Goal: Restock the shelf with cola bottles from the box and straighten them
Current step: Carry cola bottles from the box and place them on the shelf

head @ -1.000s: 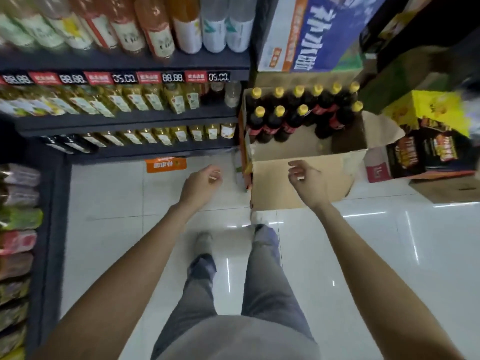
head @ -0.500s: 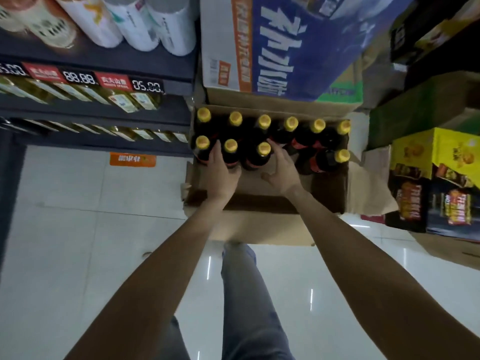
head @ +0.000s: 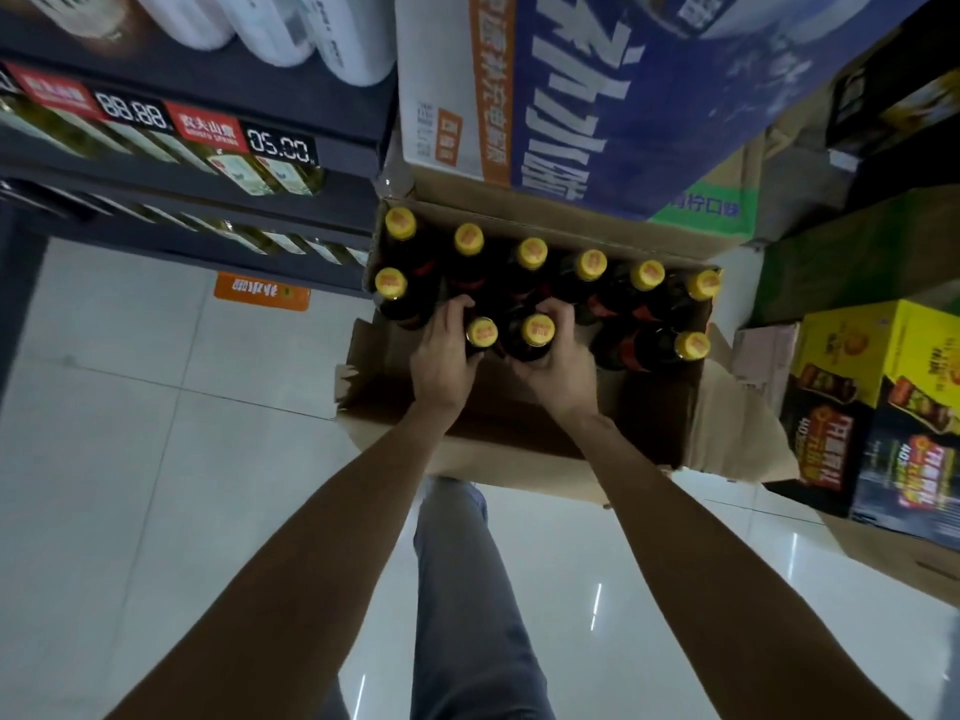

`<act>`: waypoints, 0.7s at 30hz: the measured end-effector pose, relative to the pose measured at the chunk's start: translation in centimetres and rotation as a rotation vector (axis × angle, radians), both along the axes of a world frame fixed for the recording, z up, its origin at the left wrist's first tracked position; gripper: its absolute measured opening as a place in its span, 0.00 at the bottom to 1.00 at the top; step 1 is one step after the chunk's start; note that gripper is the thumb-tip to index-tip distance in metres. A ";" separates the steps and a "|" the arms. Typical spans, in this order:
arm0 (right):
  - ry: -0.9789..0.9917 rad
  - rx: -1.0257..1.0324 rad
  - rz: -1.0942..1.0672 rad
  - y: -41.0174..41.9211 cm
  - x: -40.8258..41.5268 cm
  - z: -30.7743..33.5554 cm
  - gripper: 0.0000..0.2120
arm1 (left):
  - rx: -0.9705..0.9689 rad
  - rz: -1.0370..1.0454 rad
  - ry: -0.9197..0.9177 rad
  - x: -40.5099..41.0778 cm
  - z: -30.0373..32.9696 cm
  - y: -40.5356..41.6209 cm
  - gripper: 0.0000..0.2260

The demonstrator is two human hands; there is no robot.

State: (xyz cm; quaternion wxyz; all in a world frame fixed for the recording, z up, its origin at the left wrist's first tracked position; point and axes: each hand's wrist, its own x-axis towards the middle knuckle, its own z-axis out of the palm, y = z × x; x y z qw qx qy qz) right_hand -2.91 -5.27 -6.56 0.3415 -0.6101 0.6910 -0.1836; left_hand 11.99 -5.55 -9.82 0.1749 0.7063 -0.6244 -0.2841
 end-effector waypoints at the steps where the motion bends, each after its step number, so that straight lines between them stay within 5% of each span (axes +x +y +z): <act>1: 0.001 -0.034 -0.022 0.7 0.0 0.9 0.33 | 0.000 -0.008 0.027 0.2 0.4 0.1 0.32; 9: -0.137 -0.198 -0.137 5.4 1.5 13.0 0.31 | -0.114 0.129 0.459 6.7 10.4 5.5 0.32; 13: -0.291 -0.216 0.051 7.3 5.3 19.1 0.30 | -0.142 0.226 0.721 12.6 17.5 11.1 0.31; 21: -0.430 0.058 0.417 14.8 22.4 23.1 0.33 | -0.238 0.651 0.869 27.6 25.6 25.4 0.27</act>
